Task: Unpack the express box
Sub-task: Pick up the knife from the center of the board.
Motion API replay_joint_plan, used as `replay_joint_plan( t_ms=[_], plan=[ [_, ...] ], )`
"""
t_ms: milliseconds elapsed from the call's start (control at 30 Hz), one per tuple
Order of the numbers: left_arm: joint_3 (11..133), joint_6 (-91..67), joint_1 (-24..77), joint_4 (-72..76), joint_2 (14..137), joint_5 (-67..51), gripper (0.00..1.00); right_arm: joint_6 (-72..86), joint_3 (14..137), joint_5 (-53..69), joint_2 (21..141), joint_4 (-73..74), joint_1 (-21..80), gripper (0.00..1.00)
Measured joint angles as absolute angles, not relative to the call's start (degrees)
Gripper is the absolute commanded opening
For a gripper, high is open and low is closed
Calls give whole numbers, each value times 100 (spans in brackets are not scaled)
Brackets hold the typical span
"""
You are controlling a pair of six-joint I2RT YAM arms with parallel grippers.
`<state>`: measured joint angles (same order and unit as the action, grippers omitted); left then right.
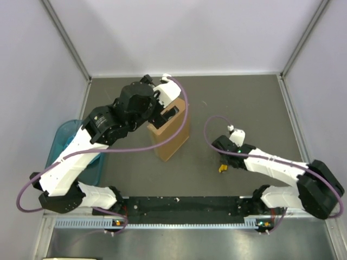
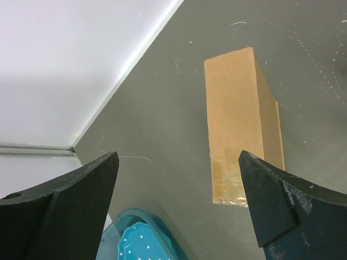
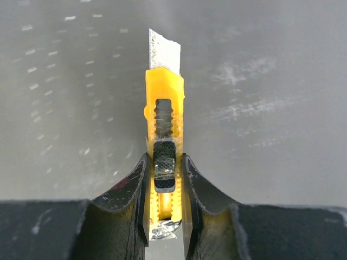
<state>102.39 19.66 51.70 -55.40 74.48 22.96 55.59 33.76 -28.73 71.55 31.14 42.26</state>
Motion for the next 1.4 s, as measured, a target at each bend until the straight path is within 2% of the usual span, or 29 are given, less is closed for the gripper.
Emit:
replay_joint_plan(
  t_ms=[233,467,700,967,1200,1400],
  plan=[
    [10300,2097,5162,-5721,7452,1756,99,3859,4045,-2893,5806,3015,5022,0],
    [10309,1955,4965,-5830,7389,519,99,2456,5109,-2652,4869,3138,5450,0],
    [10624,1404,4174,-5826,7356,-1212,99,1433,6396,-2714,5168,3522,6451,0],
    [11485,740,3894,-5918,7581,-2952,99,602,7745,-2958,5896,3846,7081,0],
    [11450,-75,3232,-5931,7728,-4340,99,104,8420,-3190,6224,4082,7500,0],
    [10936,-882,3011,-5406,7780,-5181,99,-165,8864,-3385,6479,4152,7603,0]
  ],
)
